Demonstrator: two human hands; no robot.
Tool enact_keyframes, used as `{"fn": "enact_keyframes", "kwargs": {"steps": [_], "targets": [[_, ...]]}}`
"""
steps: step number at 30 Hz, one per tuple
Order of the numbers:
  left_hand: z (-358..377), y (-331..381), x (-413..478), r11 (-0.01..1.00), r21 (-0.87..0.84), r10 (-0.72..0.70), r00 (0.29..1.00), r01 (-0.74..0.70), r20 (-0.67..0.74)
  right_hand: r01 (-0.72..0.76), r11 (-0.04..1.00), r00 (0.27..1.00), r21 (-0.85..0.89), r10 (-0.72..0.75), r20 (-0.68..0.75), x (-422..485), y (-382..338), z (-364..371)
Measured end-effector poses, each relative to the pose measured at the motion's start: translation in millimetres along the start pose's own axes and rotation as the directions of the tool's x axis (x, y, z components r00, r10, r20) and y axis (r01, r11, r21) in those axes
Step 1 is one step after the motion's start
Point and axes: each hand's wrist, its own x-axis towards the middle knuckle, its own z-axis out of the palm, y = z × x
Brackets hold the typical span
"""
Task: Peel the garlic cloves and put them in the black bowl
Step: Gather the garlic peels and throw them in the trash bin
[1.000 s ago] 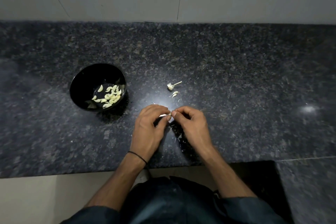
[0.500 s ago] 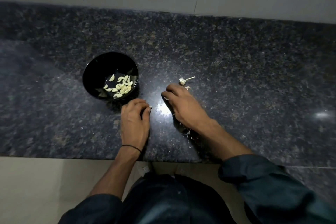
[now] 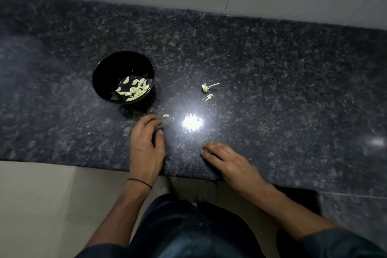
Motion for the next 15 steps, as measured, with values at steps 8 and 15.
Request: {"fn": "enact_keyframes", "kwargs": {"steps": [8, 15], "targets": [[5, 17, -44, 0.990, 0.037, 0.131, 0.985, -0.136, 0.116, 0.037, 0.999, 0.994, -0.014, -0.038, -0.102, 7, -2, -1], [11, 21, -28, 0.958, -0.047, 0.285, 0.930, -0.282, 0.231, -0.178, 0.973, 0.966, -0.147, 0.144, -0.212, 22, -33, 2]]}}
